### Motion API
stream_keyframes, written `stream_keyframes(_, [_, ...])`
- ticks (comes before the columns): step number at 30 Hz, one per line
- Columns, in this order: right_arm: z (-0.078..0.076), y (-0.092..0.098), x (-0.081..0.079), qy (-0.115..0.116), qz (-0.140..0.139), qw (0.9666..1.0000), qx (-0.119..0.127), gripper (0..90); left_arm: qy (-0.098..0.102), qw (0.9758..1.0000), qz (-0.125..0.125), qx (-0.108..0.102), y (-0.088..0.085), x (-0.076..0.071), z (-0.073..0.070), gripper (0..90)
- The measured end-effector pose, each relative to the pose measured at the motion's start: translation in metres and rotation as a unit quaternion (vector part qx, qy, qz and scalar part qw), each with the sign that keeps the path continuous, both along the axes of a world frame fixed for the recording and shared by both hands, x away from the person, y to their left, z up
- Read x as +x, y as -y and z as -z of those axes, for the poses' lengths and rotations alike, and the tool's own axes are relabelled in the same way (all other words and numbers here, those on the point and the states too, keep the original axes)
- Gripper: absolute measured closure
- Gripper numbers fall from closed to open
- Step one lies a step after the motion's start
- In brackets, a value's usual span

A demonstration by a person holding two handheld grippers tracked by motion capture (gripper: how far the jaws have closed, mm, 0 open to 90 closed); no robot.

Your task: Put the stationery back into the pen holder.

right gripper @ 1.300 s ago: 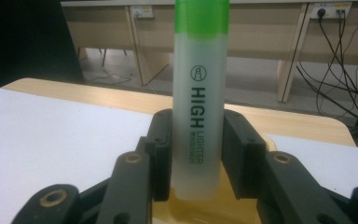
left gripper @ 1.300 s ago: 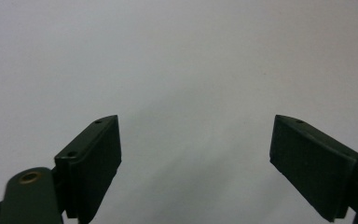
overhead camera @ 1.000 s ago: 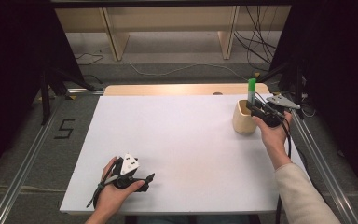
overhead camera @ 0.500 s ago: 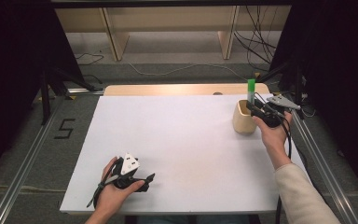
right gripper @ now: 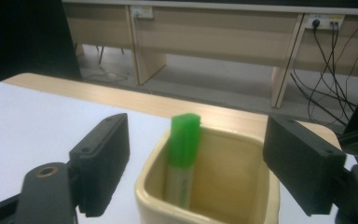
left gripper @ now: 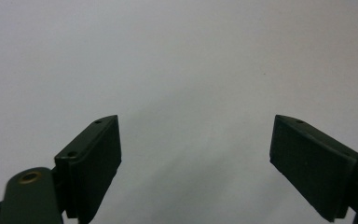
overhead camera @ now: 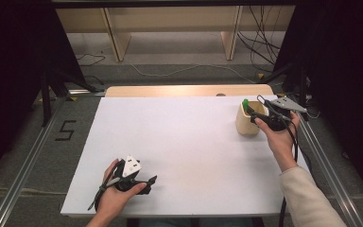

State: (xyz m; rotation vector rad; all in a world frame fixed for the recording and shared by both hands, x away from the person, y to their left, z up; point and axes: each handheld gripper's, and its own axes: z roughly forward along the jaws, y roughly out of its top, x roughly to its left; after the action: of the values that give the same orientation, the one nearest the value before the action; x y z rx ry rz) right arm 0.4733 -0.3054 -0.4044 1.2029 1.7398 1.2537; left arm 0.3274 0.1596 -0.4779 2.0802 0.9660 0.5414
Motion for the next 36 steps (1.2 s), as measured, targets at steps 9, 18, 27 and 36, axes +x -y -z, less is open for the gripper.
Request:
stream_keyframes(9, [-0.003, -0.001, -0.017, -0.027, -0.016, 0.9995, -0.01, 17.5, -0.001, 1.0, -0.002, -0.001, 0.0, 0.0, 0.0, 16.3])
stream_keyframes(18, [0.002, -0.001, -0.033, -0.033, -0.031, 0.9987, -0.023, 17.1, -0.002, 1.0, 0.0, 0.001, 0.0, 0.0, 0.0, 16.3])
stream_keyframes(27, [0.006, -0.003, -0.045, -0.044, -0.045, 0.9976, -0.029, 17.1, -0.002, 1.0, -0.001, 0.001, 0.0, -0.001, 0.0, 16.3])
stream_keyframes(36, [0.011, -0.005, -0.056, -0.052, -0.062, 0.9962, -0.031, 17.1, -0.002, 1.0, -0.001, 0.0, 0.001, -0.001, 0.001, 16.3])
